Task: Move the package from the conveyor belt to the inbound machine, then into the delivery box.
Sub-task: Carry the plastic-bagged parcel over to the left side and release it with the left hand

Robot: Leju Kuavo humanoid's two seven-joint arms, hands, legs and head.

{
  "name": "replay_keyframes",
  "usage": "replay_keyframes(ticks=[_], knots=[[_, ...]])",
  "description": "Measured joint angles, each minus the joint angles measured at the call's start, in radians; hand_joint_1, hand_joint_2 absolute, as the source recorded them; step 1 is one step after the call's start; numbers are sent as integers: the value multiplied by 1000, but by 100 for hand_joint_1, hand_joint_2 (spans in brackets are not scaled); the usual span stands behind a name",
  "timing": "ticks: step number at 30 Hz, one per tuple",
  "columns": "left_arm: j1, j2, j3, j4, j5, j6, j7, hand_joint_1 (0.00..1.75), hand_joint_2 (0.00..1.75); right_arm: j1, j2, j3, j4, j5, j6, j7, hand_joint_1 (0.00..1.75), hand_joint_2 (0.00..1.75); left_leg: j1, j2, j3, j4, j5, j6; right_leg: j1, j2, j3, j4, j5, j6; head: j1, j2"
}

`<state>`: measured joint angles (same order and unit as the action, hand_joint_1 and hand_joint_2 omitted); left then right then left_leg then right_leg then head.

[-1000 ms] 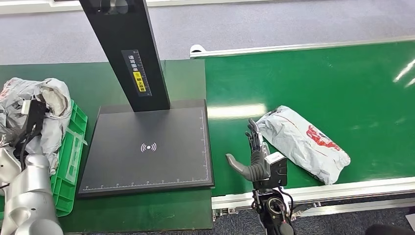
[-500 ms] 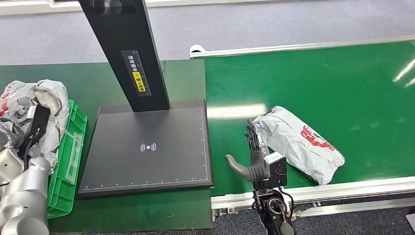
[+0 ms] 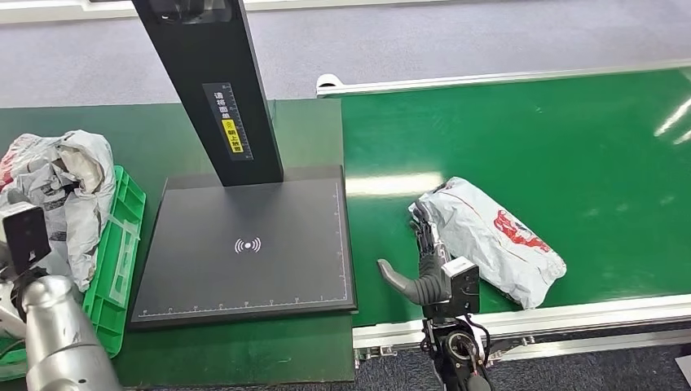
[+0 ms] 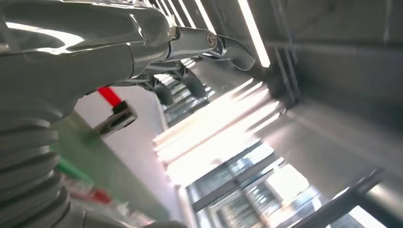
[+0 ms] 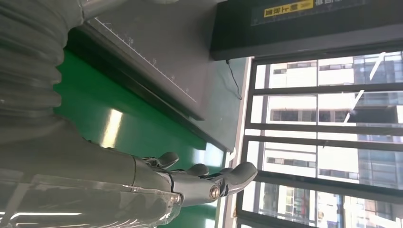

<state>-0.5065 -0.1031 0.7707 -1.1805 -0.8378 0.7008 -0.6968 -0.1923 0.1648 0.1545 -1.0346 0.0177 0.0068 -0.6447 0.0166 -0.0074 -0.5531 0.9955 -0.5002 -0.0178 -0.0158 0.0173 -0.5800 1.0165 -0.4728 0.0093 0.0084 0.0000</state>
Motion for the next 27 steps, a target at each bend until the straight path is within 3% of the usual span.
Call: replay_keyframes(ticks=[5, 12, 27], knots=[[59, -108, -53, -318, 63, 0, -5, 0, 175, -9, 0, 1, 0, 6, 4, -9, 0, 175, 0, -2, -1, 0, 0, 0, 0, -1, 0, 0, 0, 0, 0, 0], [115, -188, -92, -600, 232, 0, -5, 0, 175, -33, 0, 9, 1, 30, 26, -1, 0, 175, 1, -3, 0, 0, 0, 0, 1, -3, 1, 1, 0, 0, 0, 0], [176, -234, -198, -708, 280, -2, -5, 0, 175, -41, -2, 8, 0, 35, 33, 0, 0, 175, 0, -3, 1, 0, 0, 0, 0, -3, 1, 1, 0, 0, 0, 0]])
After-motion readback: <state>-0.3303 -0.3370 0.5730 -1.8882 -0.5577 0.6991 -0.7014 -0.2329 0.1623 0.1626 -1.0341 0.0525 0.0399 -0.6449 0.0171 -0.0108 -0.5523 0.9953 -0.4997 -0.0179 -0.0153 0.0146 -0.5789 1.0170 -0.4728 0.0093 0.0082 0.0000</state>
